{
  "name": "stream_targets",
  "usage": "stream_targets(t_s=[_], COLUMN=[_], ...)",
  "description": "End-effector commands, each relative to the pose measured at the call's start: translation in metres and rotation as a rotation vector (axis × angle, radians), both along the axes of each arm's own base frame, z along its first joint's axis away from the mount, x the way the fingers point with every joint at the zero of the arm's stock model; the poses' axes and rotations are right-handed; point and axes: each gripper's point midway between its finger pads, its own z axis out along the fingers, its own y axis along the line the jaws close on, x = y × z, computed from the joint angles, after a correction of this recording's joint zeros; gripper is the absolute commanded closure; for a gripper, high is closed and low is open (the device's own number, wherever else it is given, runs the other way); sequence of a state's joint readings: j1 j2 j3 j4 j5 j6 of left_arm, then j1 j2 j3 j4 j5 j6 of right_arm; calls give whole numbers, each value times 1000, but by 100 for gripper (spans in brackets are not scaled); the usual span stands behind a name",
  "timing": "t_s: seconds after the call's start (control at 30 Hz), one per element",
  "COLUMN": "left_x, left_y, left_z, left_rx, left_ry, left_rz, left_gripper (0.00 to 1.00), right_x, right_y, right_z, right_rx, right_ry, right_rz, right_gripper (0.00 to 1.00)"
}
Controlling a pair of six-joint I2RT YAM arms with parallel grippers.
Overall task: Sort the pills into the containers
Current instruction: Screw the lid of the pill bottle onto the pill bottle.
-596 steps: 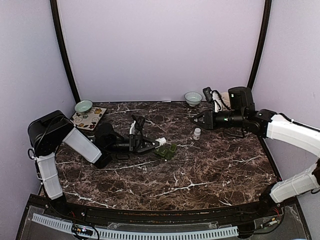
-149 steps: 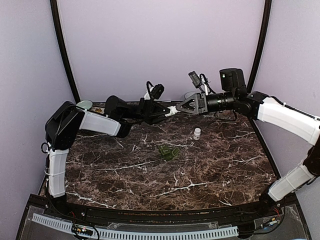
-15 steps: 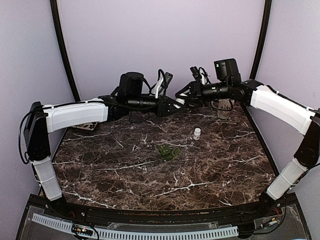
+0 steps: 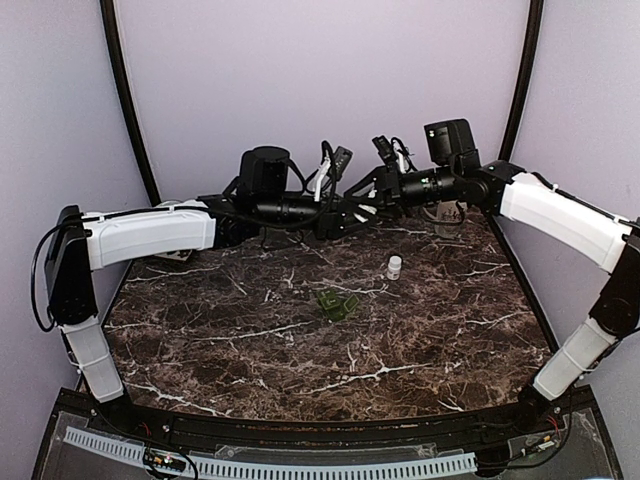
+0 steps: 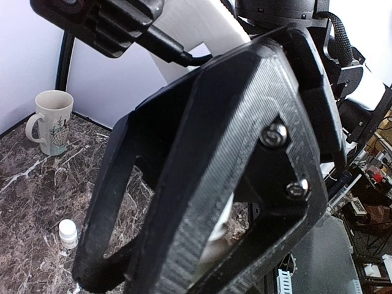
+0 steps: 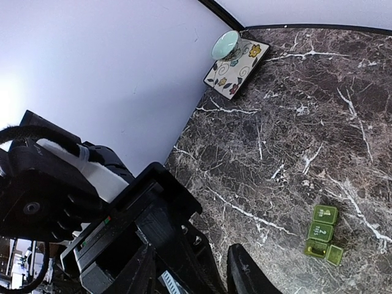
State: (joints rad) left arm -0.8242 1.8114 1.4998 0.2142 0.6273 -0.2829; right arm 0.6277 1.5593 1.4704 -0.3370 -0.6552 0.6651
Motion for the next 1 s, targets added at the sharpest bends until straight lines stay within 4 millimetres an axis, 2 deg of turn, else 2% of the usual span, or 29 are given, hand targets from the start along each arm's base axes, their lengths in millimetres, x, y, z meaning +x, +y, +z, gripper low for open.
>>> stream_targets(t_s=[0.0, 0.33, 0.67, 0.97], left_x=[-1, 4, 4, 1], left_y=[18, 32, 36, 37], left_z=[50, 44, 35, 32], left_rx=[-101, -93, -73, -74], left_ry=[-114, -85, -59, -49], left_rz=[48, 67, 62, 52], left_gripper=[100, 100, 100, 100], right_x=[-21, -24, -31, -28], right_y=[-1, -10, -12, -10], right_z=[5, 11, 18, 20], right_rx=[0, -3, 4, 15], right_ry=[-9, -34, -51, -62], right_rz=[44, 32, 58, 57], right_gripper=[60, 58, 53, 52])
